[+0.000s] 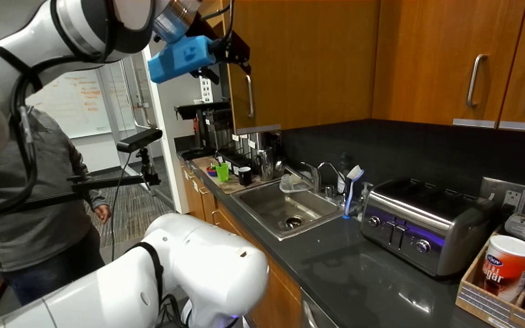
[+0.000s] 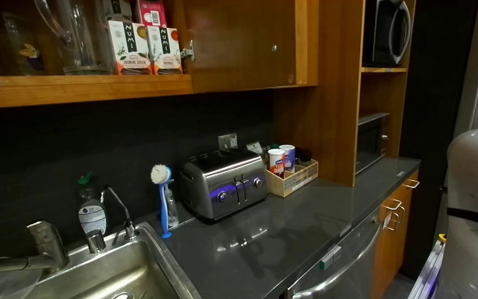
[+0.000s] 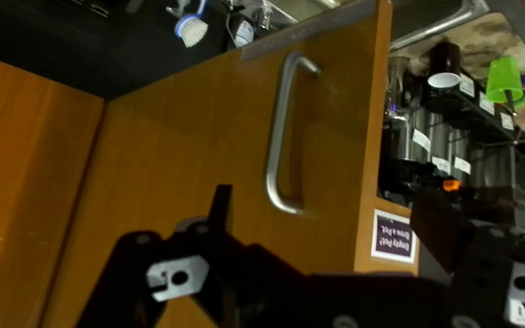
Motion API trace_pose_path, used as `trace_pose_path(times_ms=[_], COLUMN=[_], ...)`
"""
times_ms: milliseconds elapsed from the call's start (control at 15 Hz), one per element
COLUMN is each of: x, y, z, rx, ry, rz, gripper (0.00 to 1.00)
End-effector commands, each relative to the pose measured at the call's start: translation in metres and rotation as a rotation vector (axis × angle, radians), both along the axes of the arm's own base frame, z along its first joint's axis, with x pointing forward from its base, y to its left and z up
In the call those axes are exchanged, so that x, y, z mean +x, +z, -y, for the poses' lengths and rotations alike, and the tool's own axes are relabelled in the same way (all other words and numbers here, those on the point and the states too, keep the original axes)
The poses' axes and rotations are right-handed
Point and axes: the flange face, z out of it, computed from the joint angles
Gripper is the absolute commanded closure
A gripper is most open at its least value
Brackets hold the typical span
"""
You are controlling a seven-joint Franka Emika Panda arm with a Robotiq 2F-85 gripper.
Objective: Open the right door of the cabinet above the sink.
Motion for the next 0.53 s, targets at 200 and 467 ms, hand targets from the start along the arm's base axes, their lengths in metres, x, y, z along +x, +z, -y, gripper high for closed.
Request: trace_pose_path(times_ms=[200,467], x=[0.025,0.036], y=[-0.006,-0.001], z=[-0.026,-0.02], rx=[-0.275,-0.414], ry=[-0.227,-0.383], rz=[-0.044,-0.117], gripper=[0.0,0.0])
